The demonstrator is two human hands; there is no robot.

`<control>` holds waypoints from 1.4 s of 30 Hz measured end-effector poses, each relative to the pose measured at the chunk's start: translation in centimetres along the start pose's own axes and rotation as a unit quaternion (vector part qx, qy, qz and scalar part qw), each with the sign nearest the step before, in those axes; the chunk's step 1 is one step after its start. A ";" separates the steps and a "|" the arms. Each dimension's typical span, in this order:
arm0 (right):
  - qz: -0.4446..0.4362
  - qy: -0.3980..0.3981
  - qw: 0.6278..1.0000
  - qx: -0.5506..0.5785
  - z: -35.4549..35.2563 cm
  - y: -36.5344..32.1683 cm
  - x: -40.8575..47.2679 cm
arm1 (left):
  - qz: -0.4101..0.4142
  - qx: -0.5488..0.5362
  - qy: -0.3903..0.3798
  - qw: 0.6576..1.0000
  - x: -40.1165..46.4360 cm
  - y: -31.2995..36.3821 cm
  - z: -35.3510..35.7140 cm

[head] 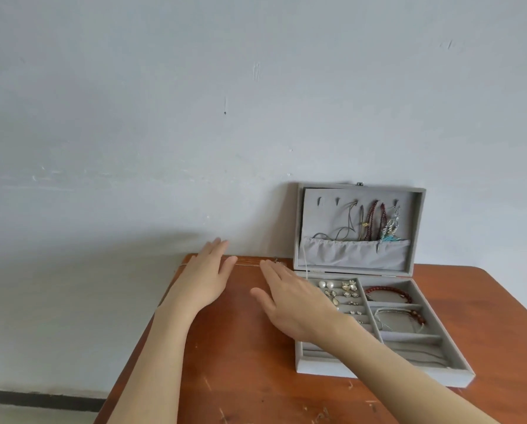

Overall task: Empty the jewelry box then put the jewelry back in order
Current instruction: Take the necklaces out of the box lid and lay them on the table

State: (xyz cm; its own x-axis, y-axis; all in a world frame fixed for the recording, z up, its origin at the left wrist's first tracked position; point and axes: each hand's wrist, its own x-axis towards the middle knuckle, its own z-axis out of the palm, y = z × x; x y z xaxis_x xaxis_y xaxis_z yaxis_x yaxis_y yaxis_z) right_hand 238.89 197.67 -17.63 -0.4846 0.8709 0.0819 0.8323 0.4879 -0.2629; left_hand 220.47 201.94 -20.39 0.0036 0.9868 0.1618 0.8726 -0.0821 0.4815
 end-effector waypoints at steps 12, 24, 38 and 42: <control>0.052 0.286 0.939 0.184 -4.9 9.0 -4.2 | 0.188 0.022 0.168 0.968 -1.3 13.5 0.7; 0.160 0.370 0.879 0.254 -7.3 13.5 -0.2 | 0.056 0.031 0.260 0.964 4.6 21.2 5.1; 0.102 0.330 0.886 0.310 -8.5 13.4 -0.2 | 0.173 -0.311 0.233 0.905 5.4 22.7 1.4; 0.078 0.289 0.887 0.351 -8.5 13.1 -0.5 | 0.182 -0.374 0.202 0.887 4.7 22.4 0.3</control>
State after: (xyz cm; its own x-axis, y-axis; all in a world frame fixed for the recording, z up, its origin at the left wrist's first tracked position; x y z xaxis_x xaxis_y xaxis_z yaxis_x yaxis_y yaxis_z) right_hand 252.31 204.09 -12.97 0.0087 0.9087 0.4173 0.4065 0.3781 -0.8317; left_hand 240.23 204.73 -9.11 -0.0881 0.7581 0.6461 0.2819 -0.6032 0.7462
